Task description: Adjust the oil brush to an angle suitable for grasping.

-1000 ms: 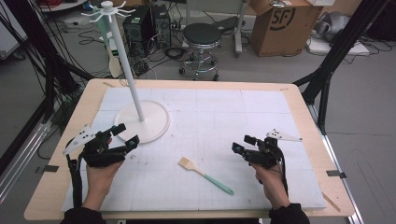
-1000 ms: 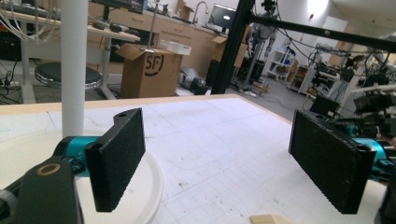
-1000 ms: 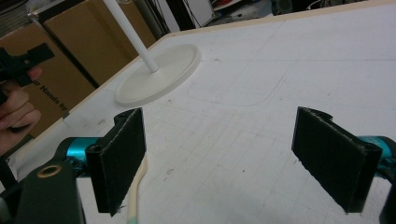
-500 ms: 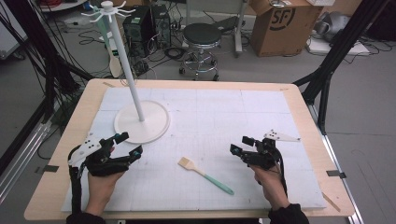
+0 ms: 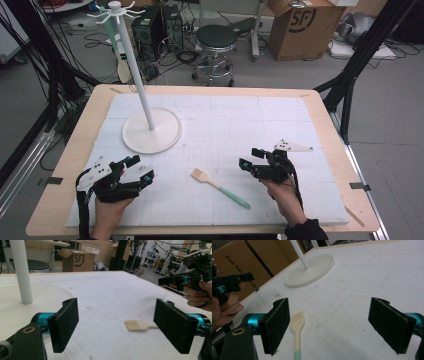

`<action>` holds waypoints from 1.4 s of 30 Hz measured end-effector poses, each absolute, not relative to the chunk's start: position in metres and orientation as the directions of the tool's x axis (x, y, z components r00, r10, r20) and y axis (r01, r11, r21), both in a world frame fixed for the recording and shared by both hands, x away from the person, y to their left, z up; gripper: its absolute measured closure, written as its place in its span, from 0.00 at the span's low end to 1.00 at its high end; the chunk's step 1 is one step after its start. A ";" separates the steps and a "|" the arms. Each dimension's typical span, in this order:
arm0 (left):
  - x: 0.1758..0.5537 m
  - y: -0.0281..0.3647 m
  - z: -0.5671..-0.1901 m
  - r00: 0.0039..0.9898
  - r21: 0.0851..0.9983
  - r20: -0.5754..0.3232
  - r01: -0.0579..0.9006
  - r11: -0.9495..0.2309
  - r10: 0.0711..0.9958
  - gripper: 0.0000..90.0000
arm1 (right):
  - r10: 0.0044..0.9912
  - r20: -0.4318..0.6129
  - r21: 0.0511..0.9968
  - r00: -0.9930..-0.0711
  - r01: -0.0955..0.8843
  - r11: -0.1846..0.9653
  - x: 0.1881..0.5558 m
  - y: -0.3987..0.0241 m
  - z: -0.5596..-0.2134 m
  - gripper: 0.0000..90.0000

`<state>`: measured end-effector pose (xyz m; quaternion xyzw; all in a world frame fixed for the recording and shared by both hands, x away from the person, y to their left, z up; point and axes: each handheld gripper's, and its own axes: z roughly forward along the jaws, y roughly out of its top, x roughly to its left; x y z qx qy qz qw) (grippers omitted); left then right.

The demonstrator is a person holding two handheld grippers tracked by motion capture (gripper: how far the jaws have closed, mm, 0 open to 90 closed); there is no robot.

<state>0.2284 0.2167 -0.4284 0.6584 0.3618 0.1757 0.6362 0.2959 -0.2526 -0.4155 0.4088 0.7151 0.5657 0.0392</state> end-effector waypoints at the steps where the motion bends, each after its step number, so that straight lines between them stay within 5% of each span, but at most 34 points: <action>1: 0.227 0.218 -0.429 0.675 0.963 -0.239 0.257 0.080 0.698 0.24 | 0.626 0.405 0.842 -0.667 0.539 0.029 0.296 -0.252 -0.416 0.19; 3: 0.225 0.220 -0.429 0.673 0.963 -0.241 0.257 0.085 0.699 0.24 | 0.615 0.414 0.836 -0.671 0.547 0.034 0.295 -0.251 -0.416 0.22; 12: 0.228 0.219 -0.432 0.673 0.960 -0.245 0.268 0.079 0.698 0.23 | 0.521 0.424 0.811 -0.741 0.566 0.146 0.288 -0.233 -0.418 0.81; 17: 0.228 0.223 -0.431 0.667 0.960 -0.255 0.262 0.099 0.700 0.24 | 0.474 0.439 0.799 -0.763 0.573 0.183 0.285 -0.223 -0.421 1.00; 42: 0.230 0.219 -0.433 0.671 0.960 -0.245 0.269 0.078 0.700 0.23 | 0.412 0.493 0.660 -0.766 0.638 0.396 0.276 -0.193 -0.444 1.00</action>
